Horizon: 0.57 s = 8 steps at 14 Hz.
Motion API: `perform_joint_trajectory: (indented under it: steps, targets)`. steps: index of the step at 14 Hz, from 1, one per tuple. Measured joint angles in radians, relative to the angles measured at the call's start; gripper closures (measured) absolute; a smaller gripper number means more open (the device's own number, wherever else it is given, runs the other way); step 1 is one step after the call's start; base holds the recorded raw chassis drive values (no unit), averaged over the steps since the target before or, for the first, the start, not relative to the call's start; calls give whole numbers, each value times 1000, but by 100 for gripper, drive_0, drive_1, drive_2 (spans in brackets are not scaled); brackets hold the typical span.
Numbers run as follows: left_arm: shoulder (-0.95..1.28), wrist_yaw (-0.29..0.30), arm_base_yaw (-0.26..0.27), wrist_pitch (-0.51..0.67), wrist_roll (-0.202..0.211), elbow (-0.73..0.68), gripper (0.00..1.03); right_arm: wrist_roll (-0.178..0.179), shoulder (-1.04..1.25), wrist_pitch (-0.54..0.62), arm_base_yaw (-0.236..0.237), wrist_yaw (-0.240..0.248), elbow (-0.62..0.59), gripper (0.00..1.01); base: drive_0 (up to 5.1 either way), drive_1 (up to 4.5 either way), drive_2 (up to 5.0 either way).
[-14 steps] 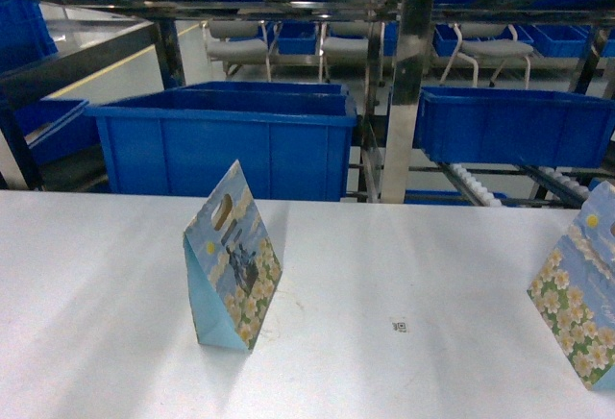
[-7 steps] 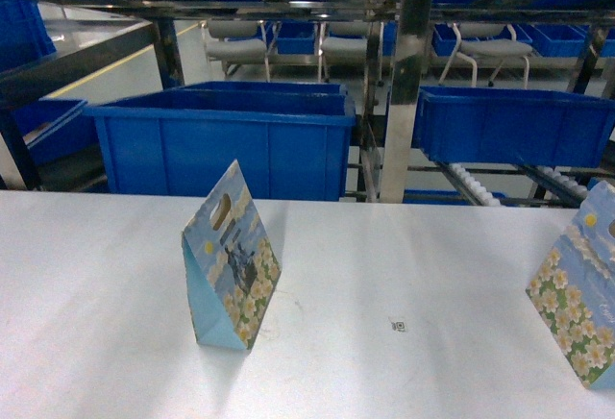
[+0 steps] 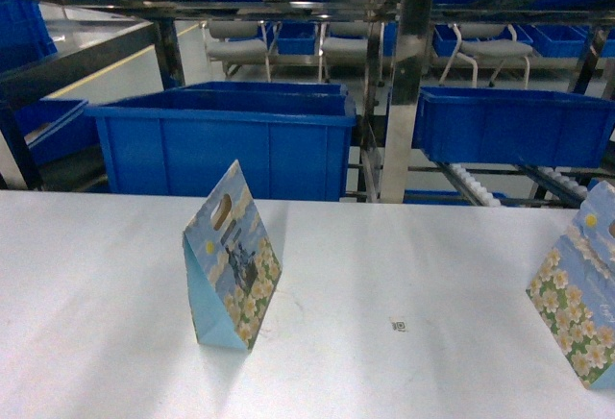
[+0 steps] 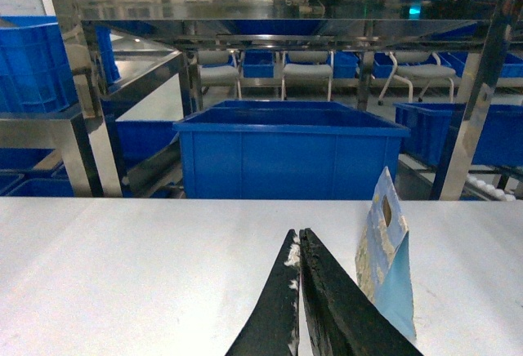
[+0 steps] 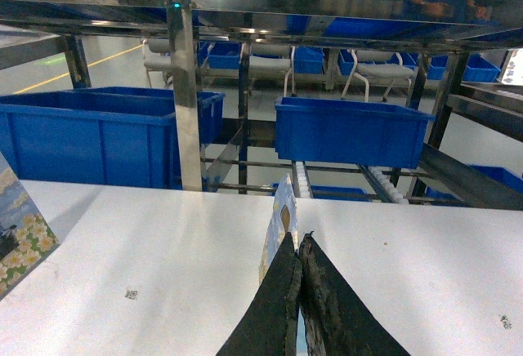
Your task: Move flower gift bag to table near conveyor
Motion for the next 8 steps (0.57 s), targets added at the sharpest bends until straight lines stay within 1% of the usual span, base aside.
perform_joint_trajectory:
  steps: [4,5,6,8]
  targets:
    - [0,0,0,0,0,0,101,-1,0,0,0,0,0,98,0,0,0]
    - [0,0,0,0,-1,0,96,-1,0,0,0,0,0,86,0,0,0]
    - [0,0,0,0,0,0,81,0,0,0,0,0,0,71,0,0,0]
    - [0,0,0,0,0,0,56,0,0,0,0,0,0,46,0,0,0]
